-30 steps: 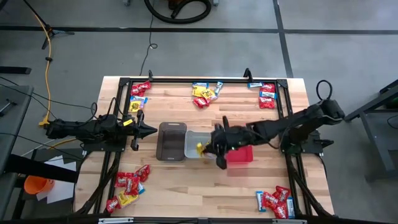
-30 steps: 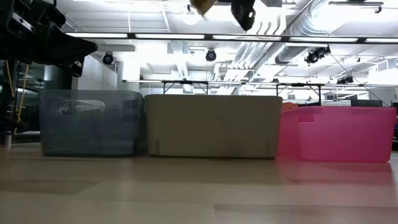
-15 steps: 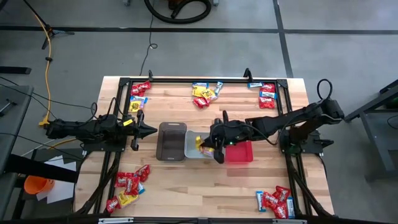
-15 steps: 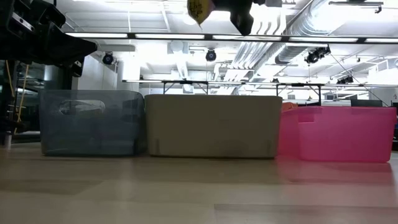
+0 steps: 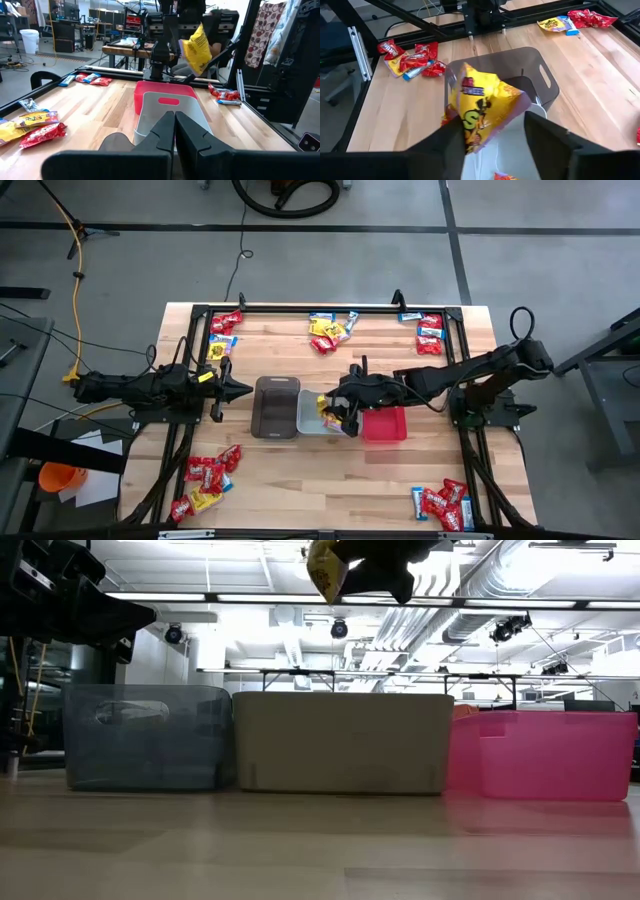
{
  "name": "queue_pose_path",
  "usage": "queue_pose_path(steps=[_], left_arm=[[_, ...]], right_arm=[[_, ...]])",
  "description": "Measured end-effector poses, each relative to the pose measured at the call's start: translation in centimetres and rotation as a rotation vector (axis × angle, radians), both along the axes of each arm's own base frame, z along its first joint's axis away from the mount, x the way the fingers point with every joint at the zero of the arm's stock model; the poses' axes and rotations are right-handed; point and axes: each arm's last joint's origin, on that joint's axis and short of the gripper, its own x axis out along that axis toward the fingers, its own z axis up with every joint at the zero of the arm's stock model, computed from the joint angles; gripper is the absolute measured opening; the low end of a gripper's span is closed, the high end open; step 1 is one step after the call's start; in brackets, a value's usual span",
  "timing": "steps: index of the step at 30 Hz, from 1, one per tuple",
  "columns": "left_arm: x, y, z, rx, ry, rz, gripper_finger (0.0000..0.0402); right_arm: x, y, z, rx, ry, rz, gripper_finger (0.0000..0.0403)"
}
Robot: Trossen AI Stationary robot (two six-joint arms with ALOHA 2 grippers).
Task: Sort candy
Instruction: Put the yellow candy into the gray bin
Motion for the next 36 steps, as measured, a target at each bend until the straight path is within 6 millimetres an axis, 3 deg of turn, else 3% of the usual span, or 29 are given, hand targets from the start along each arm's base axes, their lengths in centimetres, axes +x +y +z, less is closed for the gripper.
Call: queue_pose_path(steps=[4, 8, 15, 22, 27, 30, 32, 36], left_arm=[[0.0, 0.0, 0.0, 0.0, 0.001, 0.0, 0.0001], [0.0, 0.0, 0.0, 0.0, 0.0, 0.0, 0.0001], [0.0, 0.0, 0.0, 0.0, 0.0, 0.0, 0.0001], [0.0, 0.0, 0.0, 0.0, 0.0, 0.0, 0.0001], [0.0, 0.0, 0.0, 0.0, 0.0, -0.001, 0.0001], [0.0, 0.0, 0.0, 0.0, 0.0, -0.001, 0.0001], [0.0, 0.0, 0.0, 0.0, 0.0, -0.001, 0.0001], [0.0, 0.0, 0.0, 0.0, 0.001, -0.001, 0.0001]], right_arm=[[0.0, 0.1, 0.0, 0.009, 0.003, 0.019, 0.0244], [-0.3, -0.2, -0.4, 0.001, 0.055, 0.014, 0.0265], [-1.2, -0.9, -2.2, -0.012, 0.245, -0.088, 0.0268], [-0.6, -0.9, -4.3, -0.036, 0.342, -0.095, 0.0268], [0.4, -0.3, -1.9, 0.002, 0.259, -0.127, 0.0268], [-0.3, -0.4, -3.0, -0.131, 0.376, -0.156, 0.0268], [-0.4, -1.0, -3.8, -0.073, 0.445, -0.174, 0.0268], [0.1, -1.3, -3.2, 0.061, 0.384, -0.158, 0.0268]])
